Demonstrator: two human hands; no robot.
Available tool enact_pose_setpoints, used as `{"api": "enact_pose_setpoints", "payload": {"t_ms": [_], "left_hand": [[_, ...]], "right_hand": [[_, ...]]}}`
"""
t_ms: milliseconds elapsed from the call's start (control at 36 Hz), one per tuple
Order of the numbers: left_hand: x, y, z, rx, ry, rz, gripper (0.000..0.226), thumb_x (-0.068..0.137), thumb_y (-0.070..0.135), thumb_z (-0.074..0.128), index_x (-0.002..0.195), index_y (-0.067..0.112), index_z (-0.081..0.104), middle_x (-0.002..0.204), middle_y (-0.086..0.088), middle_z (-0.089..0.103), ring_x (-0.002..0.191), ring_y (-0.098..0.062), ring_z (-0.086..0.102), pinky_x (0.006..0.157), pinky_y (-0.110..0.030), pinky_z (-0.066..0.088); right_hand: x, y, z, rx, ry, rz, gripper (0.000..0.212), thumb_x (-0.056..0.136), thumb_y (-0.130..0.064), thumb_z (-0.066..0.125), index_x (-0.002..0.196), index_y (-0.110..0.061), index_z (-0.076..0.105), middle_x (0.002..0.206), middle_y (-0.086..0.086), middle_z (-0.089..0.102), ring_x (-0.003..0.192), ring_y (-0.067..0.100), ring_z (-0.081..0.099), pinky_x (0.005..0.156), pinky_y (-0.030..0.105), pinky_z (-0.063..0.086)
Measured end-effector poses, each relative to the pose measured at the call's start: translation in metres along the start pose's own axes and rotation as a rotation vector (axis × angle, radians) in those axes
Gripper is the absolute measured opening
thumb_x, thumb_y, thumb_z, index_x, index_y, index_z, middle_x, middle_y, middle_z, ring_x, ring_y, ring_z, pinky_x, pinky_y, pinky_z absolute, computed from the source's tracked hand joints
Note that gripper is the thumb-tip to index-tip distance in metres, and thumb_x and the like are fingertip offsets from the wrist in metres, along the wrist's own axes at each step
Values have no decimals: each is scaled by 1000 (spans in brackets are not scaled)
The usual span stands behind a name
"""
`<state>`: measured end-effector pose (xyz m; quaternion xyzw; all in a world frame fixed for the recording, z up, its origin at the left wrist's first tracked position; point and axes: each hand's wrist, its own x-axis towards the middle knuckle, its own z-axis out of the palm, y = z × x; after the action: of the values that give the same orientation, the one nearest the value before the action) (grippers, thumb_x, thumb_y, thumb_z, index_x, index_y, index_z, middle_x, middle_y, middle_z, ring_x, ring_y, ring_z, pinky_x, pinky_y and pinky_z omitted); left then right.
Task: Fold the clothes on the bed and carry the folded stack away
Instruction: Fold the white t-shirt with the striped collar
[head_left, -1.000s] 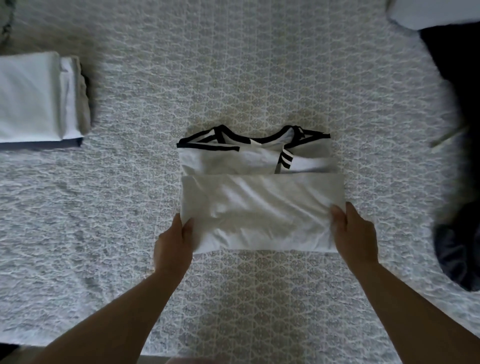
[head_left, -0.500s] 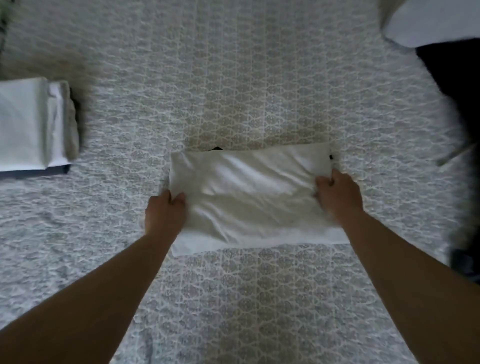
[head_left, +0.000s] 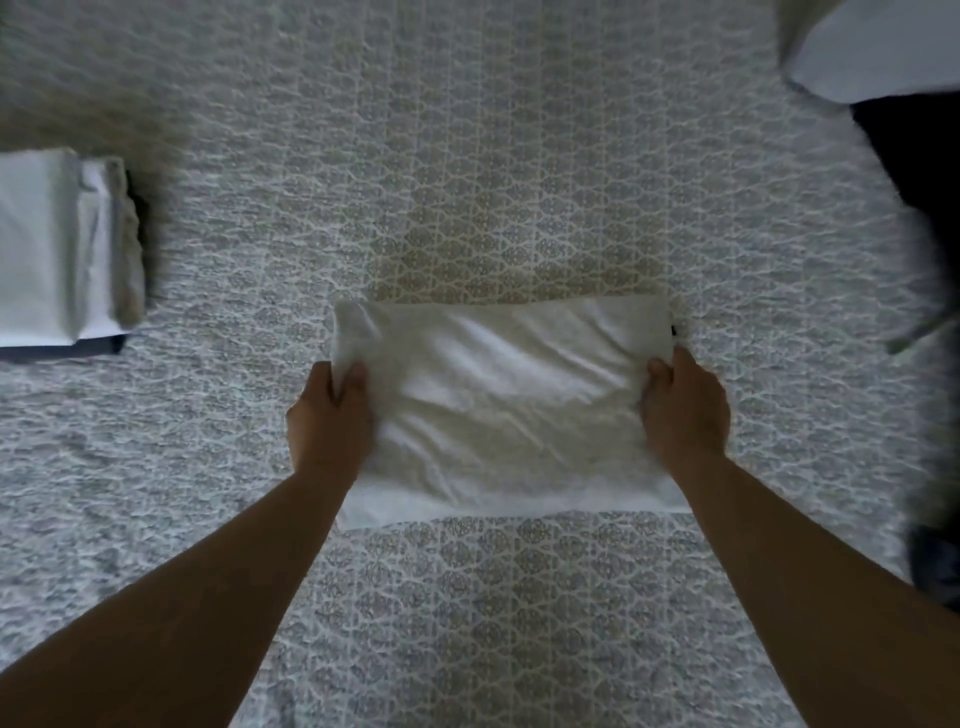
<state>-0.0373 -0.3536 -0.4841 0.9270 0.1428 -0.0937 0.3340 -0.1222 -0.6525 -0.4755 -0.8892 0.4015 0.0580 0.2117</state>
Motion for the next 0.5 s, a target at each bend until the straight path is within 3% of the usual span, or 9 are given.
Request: {"api": "enact_pose_setpoints", "payload": {"t_ms": [111,194,250,361,444,500], "left_hand": [[7,5,-2,58,-3,48,25,91,39,55,83,16,49,92,-1,47,74,-19,44,69,-29,31],[12,10,1,36,-42,19,26,90,38,55,75,19,48,76,2,51,66,-15,45,63,-29,32],[12,11,4,-24,-37,-16,26,92,37,54,72,21,46,70,4,52,64,-16,46,62,-30,33],[7,17,6,-103,43,-19,25,95,35,50,78,17,44,67,2,49,59,-14,44,59,-31,30],[8,21,6,-130,30,-27,23,96,33,48,83,14,46,68,2,49,61,-14,44,60,-31,29],[13,19,5,-127,24,-11,25,96,34,49,81,14,48,69,2,50,64,-19,45,59,-31,30]], "right_hand": [[-2,-1,-2,301,-26,100,29,92,-33,52,96,-4,57,101,17,55,81,28,51,65,29,34],[1,-4,-2,462,-71,161,30,87,-45,59,92,-15,57,88,3,55,70,15,51,54,26,35],[3,-4,-2,509,-54,182,27,86,-43,61,89,-16,58,80,-1,55,70,15,54,52,23,36],[5,-6,-3,547,-20,151,21,91,-34,56,92,-13,52,78,-2,53,69,18,51,57,27,36],[5,-4,-6,541,26,121,18,94,-32,53,96,-15,47,74,-8,49,62,7,47,50,22,32],[4,0,-7,539,38,90,19,95,-32,52,97,-15,45,73,-7,50,62,9,49,49,22,33]]}}
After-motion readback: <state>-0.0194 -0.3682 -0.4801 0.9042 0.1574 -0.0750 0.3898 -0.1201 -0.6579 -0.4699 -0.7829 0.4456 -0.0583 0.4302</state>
